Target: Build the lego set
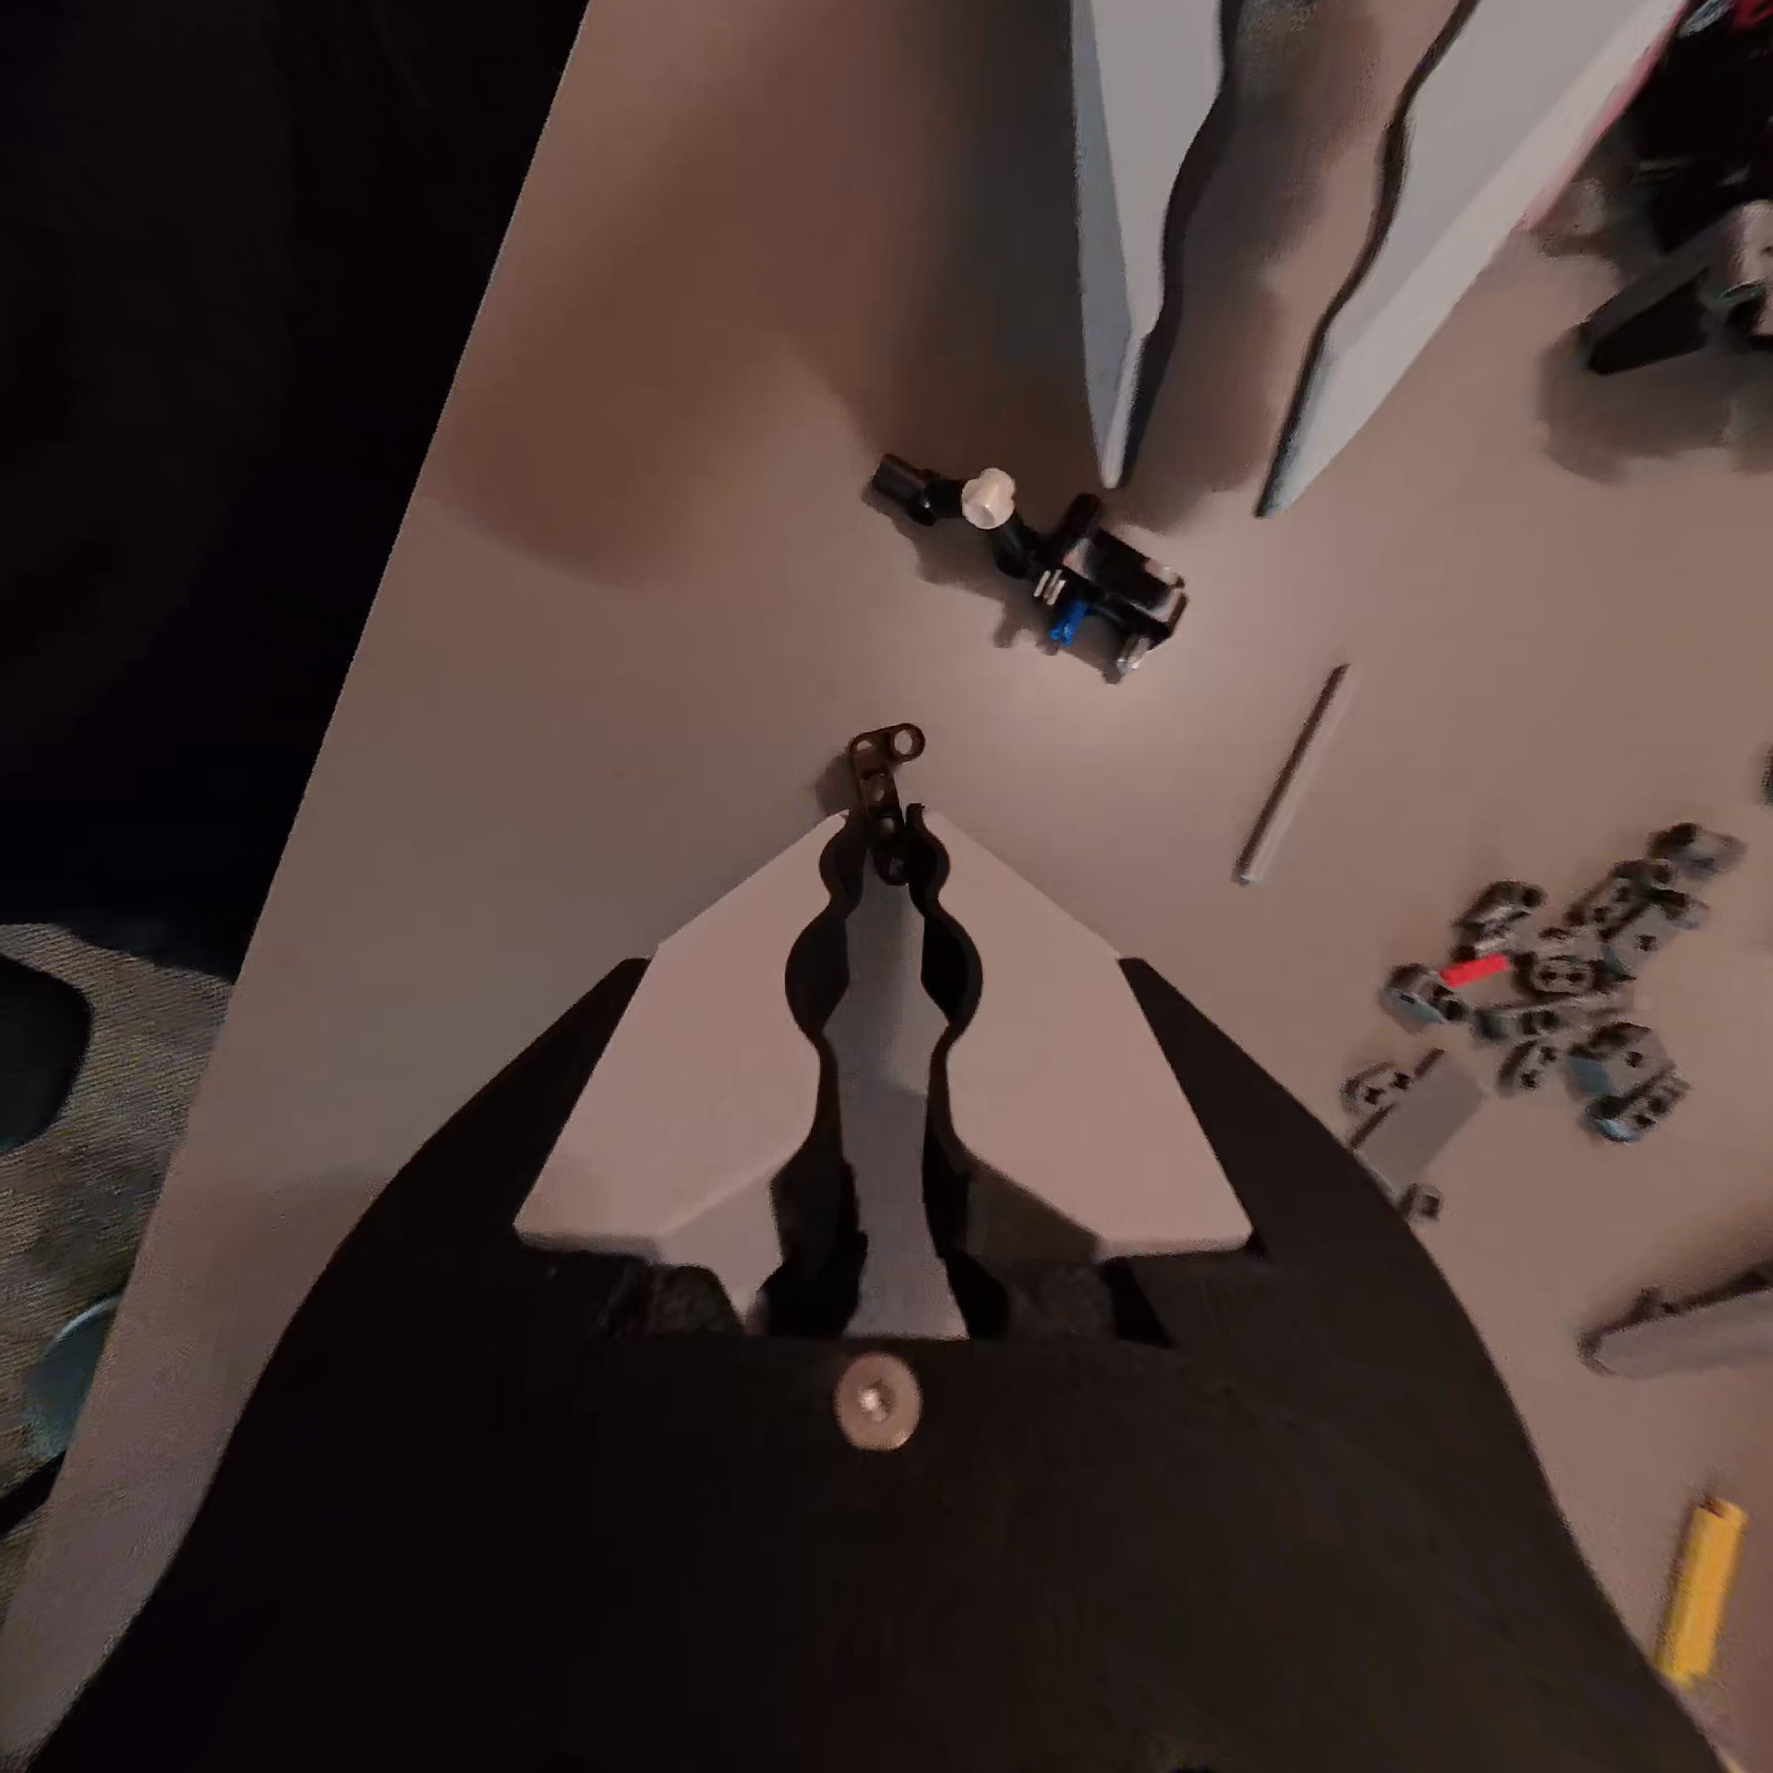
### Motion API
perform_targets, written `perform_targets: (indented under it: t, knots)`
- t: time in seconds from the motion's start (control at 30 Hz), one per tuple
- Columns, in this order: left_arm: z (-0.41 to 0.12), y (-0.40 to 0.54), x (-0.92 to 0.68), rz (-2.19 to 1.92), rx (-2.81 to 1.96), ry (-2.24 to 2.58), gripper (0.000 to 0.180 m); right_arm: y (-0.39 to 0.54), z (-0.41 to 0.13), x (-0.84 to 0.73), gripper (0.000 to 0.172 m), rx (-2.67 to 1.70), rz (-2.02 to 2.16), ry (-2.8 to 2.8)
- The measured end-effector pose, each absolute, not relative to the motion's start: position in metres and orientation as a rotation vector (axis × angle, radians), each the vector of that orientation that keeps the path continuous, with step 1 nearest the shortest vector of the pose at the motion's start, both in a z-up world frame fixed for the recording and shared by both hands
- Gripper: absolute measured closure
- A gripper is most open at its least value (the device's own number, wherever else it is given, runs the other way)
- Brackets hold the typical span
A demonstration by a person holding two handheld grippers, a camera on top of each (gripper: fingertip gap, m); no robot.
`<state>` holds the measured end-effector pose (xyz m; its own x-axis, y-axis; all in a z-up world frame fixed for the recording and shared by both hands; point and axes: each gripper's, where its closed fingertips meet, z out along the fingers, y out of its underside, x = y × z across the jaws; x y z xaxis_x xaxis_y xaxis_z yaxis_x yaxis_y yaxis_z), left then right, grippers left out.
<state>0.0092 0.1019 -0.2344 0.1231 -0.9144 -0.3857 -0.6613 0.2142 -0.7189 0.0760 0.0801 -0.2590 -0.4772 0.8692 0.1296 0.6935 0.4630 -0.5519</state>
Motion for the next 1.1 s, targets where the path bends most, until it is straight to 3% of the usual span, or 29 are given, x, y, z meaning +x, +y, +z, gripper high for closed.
perform_targets:
  t: [0.2, 0.5, 1.1]
  knots:
    - [-0.235, 0.113, 0.009, -0.359, -1.528, 1.616, 0.158, 0.081, -0.257, 0.073, 0.148, -1.364, 0.665, -2.312]
    - [-0.234, 0.108, -0.003, -0.278, -1.501, 1.714, 0.18, 0.104, -0.233, 0.044, 0.148, -1.241, 0.613, -2.219]
    - [-0.253, 0.085, -0.01, -0.265, -1.472, 1.851, 0.179, 0.098, -0.256, 0.009, 0.162, -0.992, 0.494, -2.596]
